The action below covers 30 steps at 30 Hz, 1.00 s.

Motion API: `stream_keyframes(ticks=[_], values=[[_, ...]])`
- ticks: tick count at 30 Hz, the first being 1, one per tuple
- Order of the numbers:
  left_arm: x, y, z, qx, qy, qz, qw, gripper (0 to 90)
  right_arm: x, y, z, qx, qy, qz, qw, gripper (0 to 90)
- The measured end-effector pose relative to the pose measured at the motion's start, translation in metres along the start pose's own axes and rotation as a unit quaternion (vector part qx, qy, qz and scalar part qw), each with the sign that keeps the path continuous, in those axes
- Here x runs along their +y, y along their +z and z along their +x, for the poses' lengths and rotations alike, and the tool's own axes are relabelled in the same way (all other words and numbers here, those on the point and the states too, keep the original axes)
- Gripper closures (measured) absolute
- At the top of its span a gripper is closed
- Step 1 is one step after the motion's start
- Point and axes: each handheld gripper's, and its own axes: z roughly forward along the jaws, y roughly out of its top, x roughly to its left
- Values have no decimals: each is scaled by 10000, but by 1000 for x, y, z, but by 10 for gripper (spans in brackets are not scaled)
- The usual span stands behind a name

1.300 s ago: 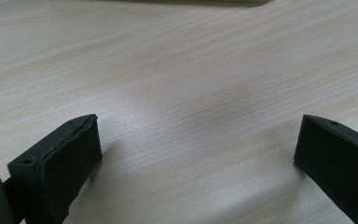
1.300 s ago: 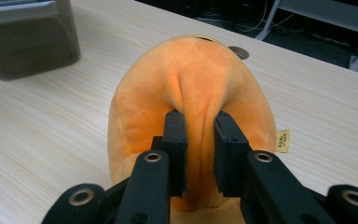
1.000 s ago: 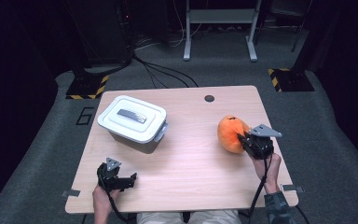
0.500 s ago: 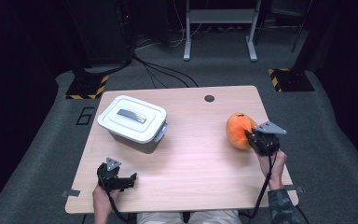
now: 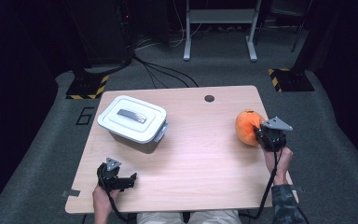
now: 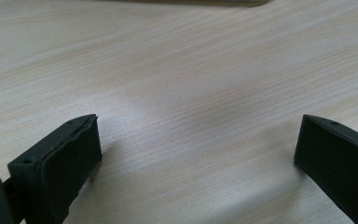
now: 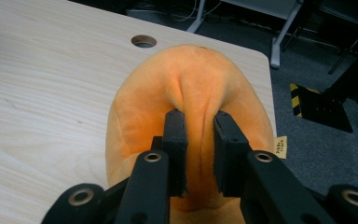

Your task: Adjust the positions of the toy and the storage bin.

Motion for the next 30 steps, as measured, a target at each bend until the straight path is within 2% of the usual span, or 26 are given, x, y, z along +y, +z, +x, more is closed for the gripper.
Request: stream_keyframes(ticks=[8, 13, 16, 20, 25, 26, 27, 30], values=[[0, 0, 0, 1, 0, 1, 10000, 2, -2, 2, -7, -170, 47, 24, 9998, 769], [0, 0, 0, -1, -1, -3, 10000, 2, -8, 5, -9, -319, -12, 65, 9995, 768], [0, 0, 0, 3, 4, -3, 10000, 2, -19, 14, -12, -291, 103, 315, 9990, 766], [0, 0, 0, -1, 0, -2, 10000, 3, -22, 13, -16, -264, 212, 284, 9990, 752], [0, 0, 0, 3, -1, -6, 10000, 2, -20, 11, -18, -291, 303, 291, 9987, 667], [0, 0, 0, 2, -1, -14, 10000, 2, -20, 11, -18, -290, 313, 285, 9987, 609], [0, 0, 0, 2, -1, -14, 10000, 2, -20, 11, -18, -290, 313, 285, 9987, 609], [0, 0, 0, 2, -2, -3, 10000, 2, -18, 9, -18, -285, 391, 169, 9987, 491]])
